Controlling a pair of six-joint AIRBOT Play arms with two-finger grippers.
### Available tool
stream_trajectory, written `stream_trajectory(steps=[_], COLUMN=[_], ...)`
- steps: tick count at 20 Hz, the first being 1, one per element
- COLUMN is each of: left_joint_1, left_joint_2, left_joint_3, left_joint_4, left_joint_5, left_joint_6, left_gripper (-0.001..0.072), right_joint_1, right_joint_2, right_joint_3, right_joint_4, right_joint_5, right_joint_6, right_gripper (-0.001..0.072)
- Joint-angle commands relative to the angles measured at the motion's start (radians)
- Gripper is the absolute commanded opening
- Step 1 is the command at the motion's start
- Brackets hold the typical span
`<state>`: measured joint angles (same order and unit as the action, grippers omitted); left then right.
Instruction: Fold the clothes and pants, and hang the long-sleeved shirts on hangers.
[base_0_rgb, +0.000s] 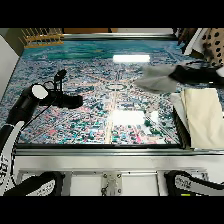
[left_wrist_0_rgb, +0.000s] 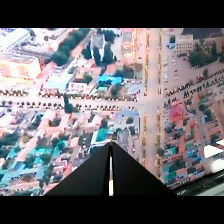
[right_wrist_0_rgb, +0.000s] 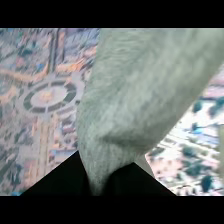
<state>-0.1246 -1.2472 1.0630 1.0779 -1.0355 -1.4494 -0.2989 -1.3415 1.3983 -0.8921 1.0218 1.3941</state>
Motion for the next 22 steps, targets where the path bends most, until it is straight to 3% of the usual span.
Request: stream_trajectory(steps=[1,9,18,22], left_joint_1=[0.0,0.0,0.0,0.0], left_joint_2=[0.0,-0.001,-0.002,-0.002], left_joint_3=[0.0,0.0,0.0,0.0], left_joint_4=[-0.001,-0.001,0.0,0.001], left_joint_5=[0.0,0.0,-0.001,-0.002], left_joint_6=[-0.006,-0.006,-0.006,-0.006], left_gripper=[0.0008,0.0008,0.0007,0.0008], right_joint_1=[-0.213,-0.409,-0.411,-0.412], right_joint_2=[0.085,0.261,0.394,0.41], right_joint_3=[0.038,0.037,-0.146,-0.299], right_joint_4=[-0.053,-0.066,-0.549,-0.676], right_joint_5=[0.015,0.046,0.381,0.398], right_joint_6=[0.028,0.058,0.235,0.245], right_gripper=[0.0025,0.0025,0.0025,0.0026])
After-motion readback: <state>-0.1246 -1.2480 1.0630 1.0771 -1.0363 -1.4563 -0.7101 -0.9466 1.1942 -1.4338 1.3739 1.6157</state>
